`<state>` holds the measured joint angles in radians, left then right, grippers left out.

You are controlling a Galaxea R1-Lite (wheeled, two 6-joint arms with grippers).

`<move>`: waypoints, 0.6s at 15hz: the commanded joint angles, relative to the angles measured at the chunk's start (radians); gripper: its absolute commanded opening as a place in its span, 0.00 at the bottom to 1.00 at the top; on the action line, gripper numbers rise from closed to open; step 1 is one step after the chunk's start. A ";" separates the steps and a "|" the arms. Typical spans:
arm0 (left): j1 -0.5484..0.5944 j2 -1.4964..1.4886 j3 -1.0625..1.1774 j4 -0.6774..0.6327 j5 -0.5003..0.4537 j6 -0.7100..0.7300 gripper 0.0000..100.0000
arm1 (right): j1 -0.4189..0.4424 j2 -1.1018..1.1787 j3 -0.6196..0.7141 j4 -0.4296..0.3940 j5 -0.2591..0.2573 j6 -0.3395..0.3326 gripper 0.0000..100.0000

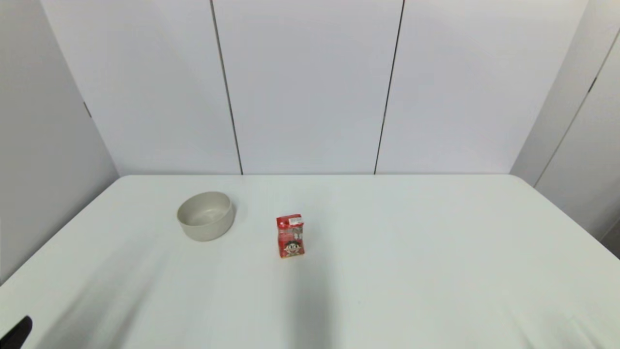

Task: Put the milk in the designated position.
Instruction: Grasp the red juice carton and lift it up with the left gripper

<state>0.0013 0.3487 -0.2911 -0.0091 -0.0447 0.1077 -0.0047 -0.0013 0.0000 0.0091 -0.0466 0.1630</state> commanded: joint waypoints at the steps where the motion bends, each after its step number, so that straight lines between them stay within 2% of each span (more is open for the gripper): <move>1: -0.103 0.466 -0.206 -0.161 -0.273 0.099 1.00 | 0.000 0.001 0.000 0.000 0.002 0.000 1.00; 2: -0.173 0.546 -0.186 -0.256 -0.328 0.122 1.00 | 0.000 0.001 0.000 0.000 0.001 0.000 1.00; 4: -0.320 0.742 -0.180 -0.433 -0.336 0.119 1.00 | 0.000 0.001 0.000 0.000 0.002 0.001 1.00; 6: -0.342 0.877 -0.186 -0.505 -0.340 0.133 1.00 | 0.000 0.001 0.000 0.000 0.002 -0.002 1.00; 7: -0.343 0.963 -0.188 -0.583 -0.346 0.158 1.00 | 0.000 0.001 0.000 0.000 0.002 0.001 1.00; 9: -0.343 1.105 -0.194 -0.704 -0.405 0.222 1.00 | 0.000 0.001 0.000 0.000 0.002 -0.002 1.00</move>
<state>-0.3113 1.2040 -0.4751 -0.5345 -0.3915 0.2687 -0.0047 -0.0013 0.0000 0.0091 -0.0443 0.1611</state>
